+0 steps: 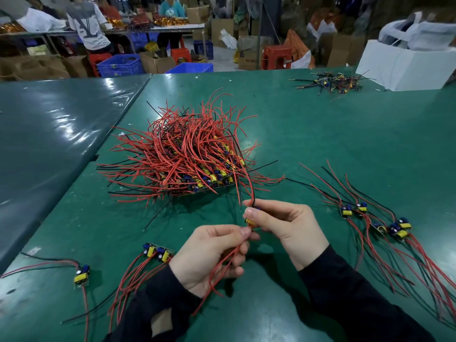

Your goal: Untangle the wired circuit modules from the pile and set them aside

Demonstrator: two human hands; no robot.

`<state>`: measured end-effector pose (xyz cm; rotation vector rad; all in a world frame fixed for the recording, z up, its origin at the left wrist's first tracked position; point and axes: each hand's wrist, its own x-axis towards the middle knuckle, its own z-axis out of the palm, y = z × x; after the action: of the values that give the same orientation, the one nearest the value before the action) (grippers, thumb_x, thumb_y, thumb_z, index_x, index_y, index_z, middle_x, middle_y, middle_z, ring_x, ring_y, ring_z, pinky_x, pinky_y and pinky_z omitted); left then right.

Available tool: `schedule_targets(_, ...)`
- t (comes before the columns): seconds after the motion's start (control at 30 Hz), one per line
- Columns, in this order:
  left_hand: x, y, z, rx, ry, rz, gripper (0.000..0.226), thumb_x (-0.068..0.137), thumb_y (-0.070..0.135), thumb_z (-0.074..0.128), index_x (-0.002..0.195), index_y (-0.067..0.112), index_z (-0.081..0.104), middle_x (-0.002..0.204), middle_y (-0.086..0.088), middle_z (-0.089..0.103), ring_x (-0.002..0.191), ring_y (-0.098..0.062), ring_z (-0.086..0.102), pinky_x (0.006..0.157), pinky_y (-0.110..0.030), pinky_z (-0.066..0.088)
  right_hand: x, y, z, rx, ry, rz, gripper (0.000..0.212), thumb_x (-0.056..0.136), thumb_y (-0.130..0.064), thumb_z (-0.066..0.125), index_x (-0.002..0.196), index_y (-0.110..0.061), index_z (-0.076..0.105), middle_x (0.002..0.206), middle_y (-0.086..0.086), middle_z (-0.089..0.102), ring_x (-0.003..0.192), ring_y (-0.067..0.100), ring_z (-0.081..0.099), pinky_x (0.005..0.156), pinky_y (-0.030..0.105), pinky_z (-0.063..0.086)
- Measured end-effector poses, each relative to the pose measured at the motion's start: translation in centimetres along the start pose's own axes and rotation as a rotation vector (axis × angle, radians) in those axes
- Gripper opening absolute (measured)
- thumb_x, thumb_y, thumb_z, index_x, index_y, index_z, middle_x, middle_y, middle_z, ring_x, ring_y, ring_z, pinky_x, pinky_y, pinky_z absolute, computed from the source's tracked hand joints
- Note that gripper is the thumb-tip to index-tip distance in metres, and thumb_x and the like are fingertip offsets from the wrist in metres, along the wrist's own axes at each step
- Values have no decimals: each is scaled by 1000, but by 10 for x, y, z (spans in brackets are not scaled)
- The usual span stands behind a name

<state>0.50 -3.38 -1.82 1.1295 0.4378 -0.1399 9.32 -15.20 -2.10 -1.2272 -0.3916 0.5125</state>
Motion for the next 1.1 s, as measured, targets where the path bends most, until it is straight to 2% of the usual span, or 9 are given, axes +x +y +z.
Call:
schedule_targets(0.1,1,-2,3,12,6,44,15,73,18,64,72,6,72,52,1,50,37,-6,41,34,-16,40,1,2,-1,3,26,-3,19,54,-19,77,72,-15,78,67,2,72,58,4,61,54,11,46)
schedule_targets(0.23,3,-7,6,87,75,244,15,88,6,55,77,-1,63,50,0,47,37,-6,37,35,-18,39,4,3,-6,-69,-49,75,32,47,-33,79,76,-20,79,74,2,73,70,10,63,64,21,50)
schedule_targets(0.3,4,-7,5,123,106,324,15,89,4,54,77,-1,61,50,0,46,37,-6,36,34,-18,38,4,2,-7,-140,-136,98,26,48,-32,79,70,-18,78,71,-1,72,67,7,61,66,18,50)
schedule_targets(0.37,4,-6,4,153,131,366,16,89,4,55,74,1,62,50,-1,46,38,-6,36,34,-19,38,3,1,-6,-228,-174,41,15,55,-29,77,64,-17,75,65,-4,68,61,3,56,61,13,45)
schedule_targets(0.5,4,-7,3,184,146,368,34,91,3,54,60,12,67,50,-2,48,36,-8,39,33,-18,39,3,3,-6,-287,-136,-83,16,61,-28,74,61,-13,72,62,1,63,63,10,52,62,20,43)
schedule_targets(0.63,4,-8,2,185,96,289,22,90,5,55,73,3,69,51,-1,52,38,-9,45,36,-19,42,4,7,-7,-217,-70,-70,11,69,-14,73,60,-13,68,55,-4,62,51,4,51,54,13,41)
schedule_targets(0.77,3,-8,1,150,92,295,20,88,6,57,72,2,69,51,-3,53,38,-9,46,37,-19,42,5,4,-9,-239,-73,-41,18,64,-30,72,59,-13,69,55,-2,61,50,5,50,51,15,40)
schedule_targets(0.87,3,-9,3,147,88,301,20,88,6,57,71,2,68,51,-3,52,38,-10,46,36,-19,43,5,3,-10,-280,-84,-68,19,64,-31,71,59,-13,69,52,-2,58,48,6,47,49,15,39)
schedule_targets(1.1,3,-8,5,136,51,293,20,88,2,54,74,-2,66,50,-3,52,37,-11,49,38,-21,45,5,1,-11,-142,30,-159,10,68,-22,70,65,-12,69,64,9,71,52,13,64,48,19,48)
